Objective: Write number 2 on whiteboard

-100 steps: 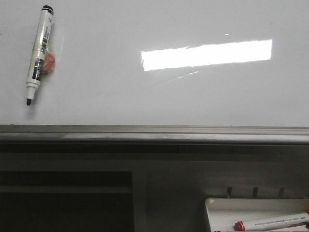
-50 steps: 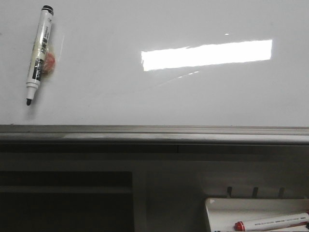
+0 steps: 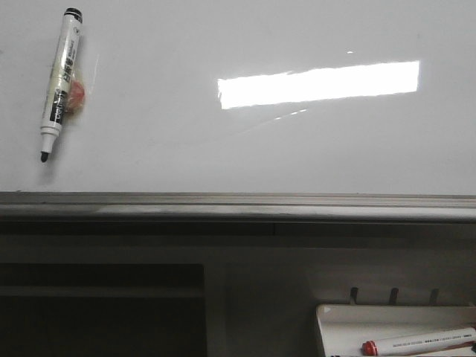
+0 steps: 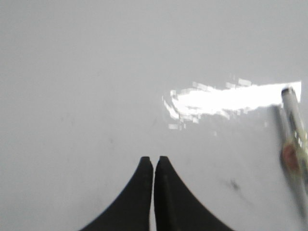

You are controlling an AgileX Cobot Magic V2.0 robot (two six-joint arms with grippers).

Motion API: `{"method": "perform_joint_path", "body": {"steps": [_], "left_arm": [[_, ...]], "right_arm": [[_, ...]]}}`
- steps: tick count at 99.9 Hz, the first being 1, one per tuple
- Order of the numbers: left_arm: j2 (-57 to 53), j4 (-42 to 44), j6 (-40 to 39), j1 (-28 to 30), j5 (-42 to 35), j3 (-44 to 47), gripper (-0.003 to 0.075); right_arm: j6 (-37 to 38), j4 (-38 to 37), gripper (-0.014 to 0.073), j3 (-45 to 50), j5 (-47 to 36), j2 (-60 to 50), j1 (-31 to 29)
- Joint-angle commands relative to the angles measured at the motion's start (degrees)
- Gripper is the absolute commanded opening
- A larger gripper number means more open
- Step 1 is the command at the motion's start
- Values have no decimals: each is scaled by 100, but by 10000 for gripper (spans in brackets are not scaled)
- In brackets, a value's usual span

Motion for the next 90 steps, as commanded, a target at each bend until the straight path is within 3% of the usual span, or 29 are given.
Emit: {"method": "perform_joint_path", "body": {"steps": [1, 24, 39, 56, 75, 90], "left_arm": [[-154, -82, -40, 8, -1080, 59, -20], [-154, -82, -40, 8, -1255, 59, -20], [-154, -130, -95, 8, -1253, 59, -20], [-119, -524, -264, 8, -941, -70, -21], [530, -624, -264, 8, 863, -1010, -21], [1105, -624, -264, -6, 1001, -1624, -20]], "right_arm": [[-12, 1, -62, 139, -1152, -120, -32], [-12, 1, -62, 139, -1929, -120, -32], [15, 12, -62, 126, -1767, -120, -32], [306, 115, -62, -389, 207, -108, -20], [306, 670, -60, -1384, 1698, 454, -20], [306, 863, -60, -2209, 3039, 1284, -20]]}}
